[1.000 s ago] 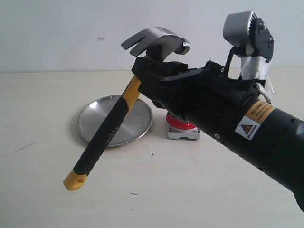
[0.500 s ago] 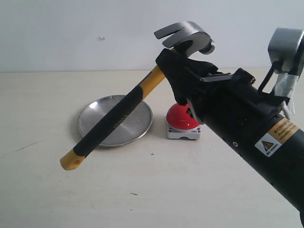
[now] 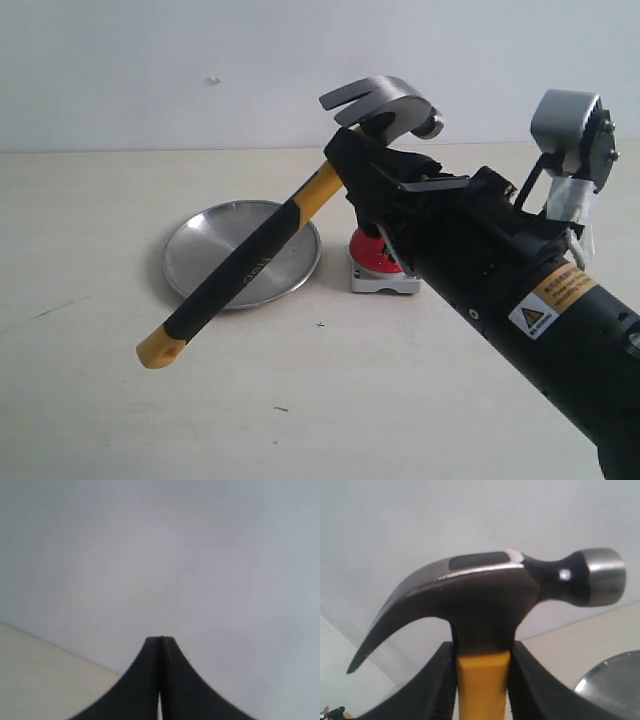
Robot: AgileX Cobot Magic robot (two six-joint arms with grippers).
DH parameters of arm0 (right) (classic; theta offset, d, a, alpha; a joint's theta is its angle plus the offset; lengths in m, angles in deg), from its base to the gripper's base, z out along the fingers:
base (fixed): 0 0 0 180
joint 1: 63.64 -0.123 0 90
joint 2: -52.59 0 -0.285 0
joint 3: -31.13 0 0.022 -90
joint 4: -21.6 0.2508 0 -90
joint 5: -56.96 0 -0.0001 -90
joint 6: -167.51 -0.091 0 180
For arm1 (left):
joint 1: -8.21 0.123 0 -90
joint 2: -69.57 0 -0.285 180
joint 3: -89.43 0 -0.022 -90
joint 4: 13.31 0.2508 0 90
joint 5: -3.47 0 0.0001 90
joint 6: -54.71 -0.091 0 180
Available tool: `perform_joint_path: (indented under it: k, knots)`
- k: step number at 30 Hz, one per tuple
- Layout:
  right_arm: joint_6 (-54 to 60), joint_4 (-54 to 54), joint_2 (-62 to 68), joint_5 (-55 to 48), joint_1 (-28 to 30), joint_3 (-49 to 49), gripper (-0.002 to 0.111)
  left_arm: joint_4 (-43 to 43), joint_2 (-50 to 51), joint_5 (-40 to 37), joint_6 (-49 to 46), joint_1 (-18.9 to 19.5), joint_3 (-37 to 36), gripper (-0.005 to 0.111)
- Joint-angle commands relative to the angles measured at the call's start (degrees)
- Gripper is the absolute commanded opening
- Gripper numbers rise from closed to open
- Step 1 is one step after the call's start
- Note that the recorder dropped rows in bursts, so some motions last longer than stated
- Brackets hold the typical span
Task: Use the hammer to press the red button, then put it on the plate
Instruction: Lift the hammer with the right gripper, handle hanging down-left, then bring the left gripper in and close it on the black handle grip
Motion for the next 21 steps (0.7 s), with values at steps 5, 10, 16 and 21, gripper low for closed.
perform_joint_path:
  k: [5, 10, 16, 21]
  knots:
    - [-1.76, -0.21, -0.24, 4.84, 0.23, -0.32, 0.0, 52.87, 31.46, 0.4, 31.63, -0.38, 18.56, 0.0]
    - [-1.76, 1.89, -0.24, 3.69, 0.23, -0.32, 0.0, 95.28, 46.25, 5.08, 59.76, -0.38, 31.4, 0.0]
    - [-0.17, 5.28, -0.24, 1.39, 0.23, -1.76, 0.0, 100.4, 56.94, 24.36, 49.99, -1.86, 39.4, 0.0]
    - [1.69, 5.43, -0.02, -2.46, 0.23, -5.0, 0.0, 100.4, 57.86, 2.66, 47.97, -8.06, 39.3, 0.0]
